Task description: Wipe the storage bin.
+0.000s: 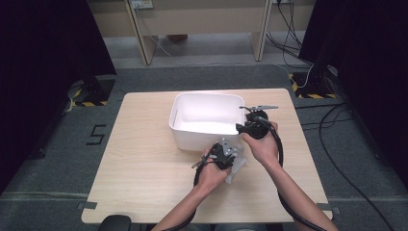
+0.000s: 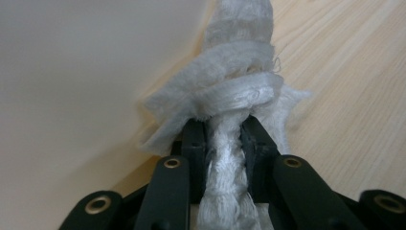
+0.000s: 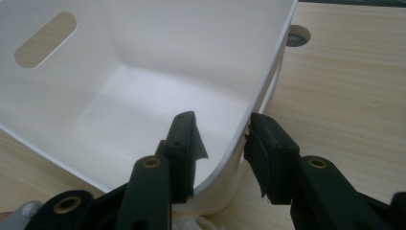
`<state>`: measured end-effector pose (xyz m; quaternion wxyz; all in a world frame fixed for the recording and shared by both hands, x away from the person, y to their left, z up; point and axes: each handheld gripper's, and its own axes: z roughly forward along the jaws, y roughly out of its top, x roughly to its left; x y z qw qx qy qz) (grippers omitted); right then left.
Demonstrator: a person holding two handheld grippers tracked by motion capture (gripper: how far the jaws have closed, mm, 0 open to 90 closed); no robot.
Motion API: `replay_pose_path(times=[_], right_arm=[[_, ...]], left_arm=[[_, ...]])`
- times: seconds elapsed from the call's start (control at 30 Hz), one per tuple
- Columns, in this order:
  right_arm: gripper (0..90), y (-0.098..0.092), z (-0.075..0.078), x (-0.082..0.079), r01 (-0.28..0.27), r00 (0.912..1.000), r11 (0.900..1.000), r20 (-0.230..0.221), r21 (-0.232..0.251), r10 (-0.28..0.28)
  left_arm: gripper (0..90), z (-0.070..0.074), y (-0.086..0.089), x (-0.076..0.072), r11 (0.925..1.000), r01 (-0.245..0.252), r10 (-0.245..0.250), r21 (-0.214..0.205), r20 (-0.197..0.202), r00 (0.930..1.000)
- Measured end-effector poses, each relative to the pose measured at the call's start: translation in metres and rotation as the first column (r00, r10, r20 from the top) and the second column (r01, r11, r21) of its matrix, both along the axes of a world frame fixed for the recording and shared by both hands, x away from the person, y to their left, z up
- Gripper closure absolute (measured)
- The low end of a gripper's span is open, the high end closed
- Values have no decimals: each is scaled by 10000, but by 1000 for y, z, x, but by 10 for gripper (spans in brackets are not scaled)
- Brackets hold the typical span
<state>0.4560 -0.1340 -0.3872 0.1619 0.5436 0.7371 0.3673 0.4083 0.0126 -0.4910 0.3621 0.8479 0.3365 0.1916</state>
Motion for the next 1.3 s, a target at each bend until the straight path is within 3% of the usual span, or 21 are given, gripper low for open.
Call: replay_pose_path(times=[0.3,0.6,0.8,1.03,1.3], right_arm=[[631,0,0,0,7,10000,10000,0,-4,-7],[631,0,0,1,-21,10000,10000,-1,0,21],[631,-1,0,1,-68,10000,10000,-15,-11,67],[631,-1,0,1,-86,10000,10000,-16,-8,86],[631,-1,0,1,-75,10000,10000,27,2,75]], left_arm=[[748,4,-1,-1,9997,-22,24,-232,48,10000],[748,39,-5,-6,9977,182,-139,-657,651,9978],[748,54,-8,-7,9963,315,-238,-802,954,9951],[748,61,-8,-9,9956,314,-213,-880,1136,9933],[748,58,-9,-8,9958,291,-190,-864,1156,9931]])
